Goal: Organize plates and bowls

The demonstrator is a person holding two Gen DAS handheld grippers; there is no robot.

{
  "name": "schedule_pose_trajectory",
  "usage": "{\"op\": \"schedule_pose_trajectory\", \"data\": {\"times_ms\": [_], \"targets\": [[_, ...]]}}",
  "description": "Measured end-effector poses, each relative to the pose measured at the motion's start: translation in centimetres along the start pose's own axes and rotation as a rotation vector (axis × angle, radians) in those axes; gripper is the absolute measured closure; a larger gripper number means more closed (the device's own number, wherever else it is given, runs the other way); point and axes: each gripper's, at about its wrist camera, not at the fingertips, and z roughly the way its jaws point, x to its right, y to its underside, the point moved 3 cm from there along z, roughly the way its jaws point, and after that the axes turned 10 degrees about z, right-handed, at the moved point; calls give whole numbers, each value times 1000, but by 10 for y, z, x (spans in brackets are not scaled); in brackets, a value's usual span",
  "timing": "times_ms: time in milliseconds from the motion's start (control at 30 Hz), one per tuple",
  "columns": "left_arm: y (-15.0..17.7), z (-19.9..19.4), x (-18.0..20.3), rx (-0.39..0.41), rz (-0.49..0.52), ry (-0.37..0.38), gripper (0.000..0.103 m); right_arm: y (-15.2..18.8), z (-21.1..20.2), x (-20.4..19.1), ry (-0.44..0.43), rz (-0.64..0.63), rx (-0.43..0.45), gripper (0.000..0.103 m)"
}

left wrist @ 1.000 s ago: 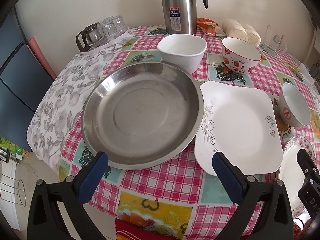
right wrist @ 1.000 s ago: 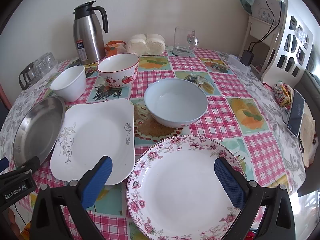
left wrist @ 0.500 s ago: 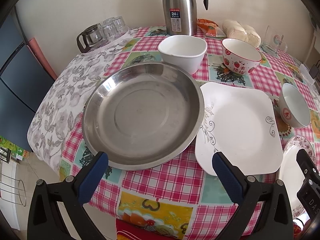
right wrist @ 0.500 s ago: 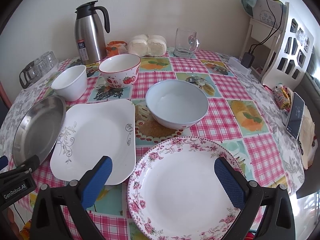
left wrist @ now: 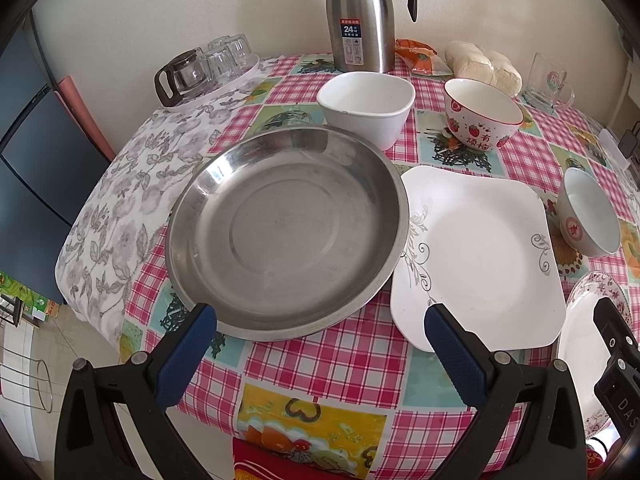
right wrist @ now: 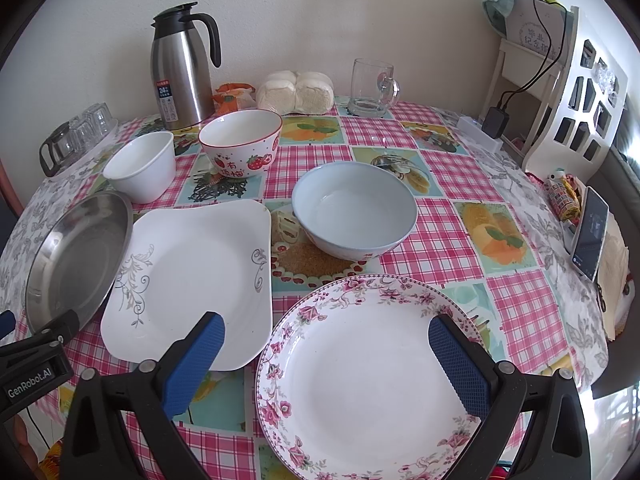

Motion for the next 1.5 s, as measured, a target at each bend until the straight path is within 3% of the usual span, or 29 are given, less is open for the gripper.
{"op": "schedule_pose_trajectory", "data": {"times_ms": [1167,1500], "targets": [[-3,-1,-4,0,-7,0,0,2,-1,-7,0,-20,8,0],[1,8,-22,-13,-65,2,0,4,-1,-23,-15,-53,6,0]]}}
